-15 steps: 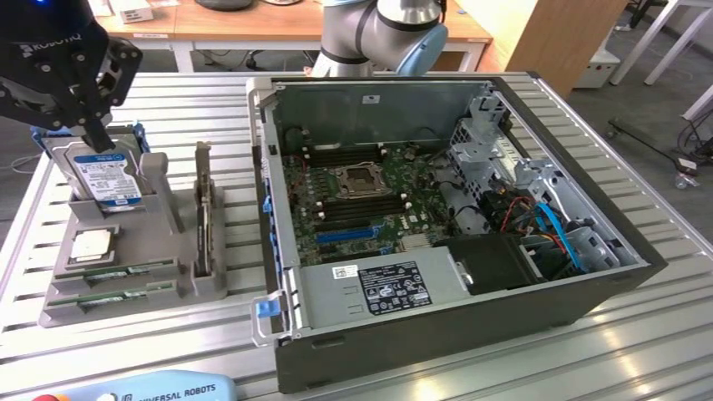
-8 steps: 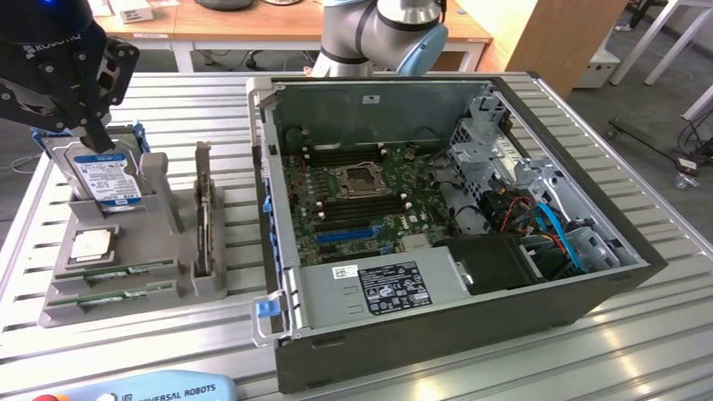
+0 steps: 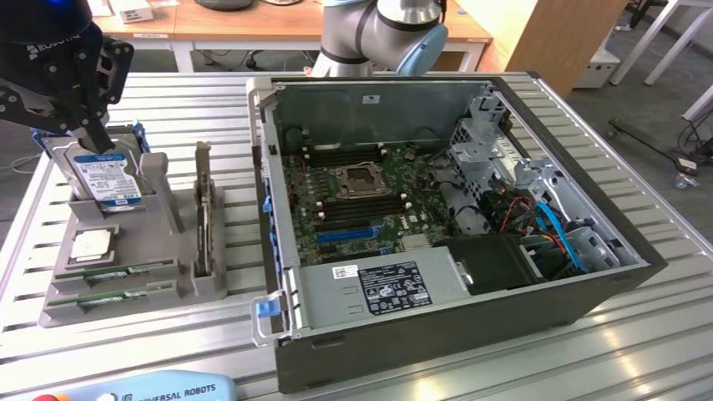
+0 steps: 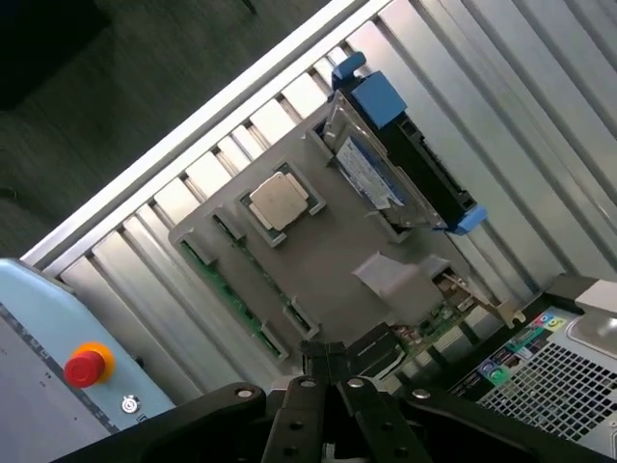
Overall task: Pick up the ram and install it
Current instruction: 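Pick up the ram and move it above insertion slot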
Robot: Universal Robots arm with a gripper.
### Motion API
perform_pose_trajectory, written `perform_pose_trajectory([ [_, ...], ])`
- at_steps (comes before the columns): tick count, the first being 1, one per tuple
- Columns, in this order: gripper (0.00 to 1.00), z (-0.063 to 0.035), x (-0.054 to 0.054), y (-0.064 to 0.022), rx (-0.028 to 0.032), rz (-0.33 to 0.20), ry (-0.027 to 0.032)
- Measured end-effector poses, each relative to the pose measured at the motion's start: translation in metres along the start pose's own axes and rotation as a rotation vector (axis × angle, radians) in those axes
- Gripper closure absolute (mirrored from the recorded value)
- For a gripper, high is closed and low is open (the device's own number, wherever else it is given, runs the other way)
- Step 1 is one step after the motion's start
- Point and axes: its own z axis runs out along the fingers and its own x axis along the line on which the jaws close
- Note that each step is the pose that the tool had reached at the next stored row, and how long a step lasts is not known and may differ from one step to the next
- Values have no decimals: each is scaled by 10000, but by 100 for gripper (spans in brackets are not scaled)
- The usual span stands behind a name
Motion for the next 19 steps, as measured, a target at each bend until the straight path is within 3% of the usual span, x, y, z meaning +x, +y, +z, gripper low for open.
perform_pose_trajectory([
  [19, 90, 6, 0, 0, -44, -3465, 93],
])
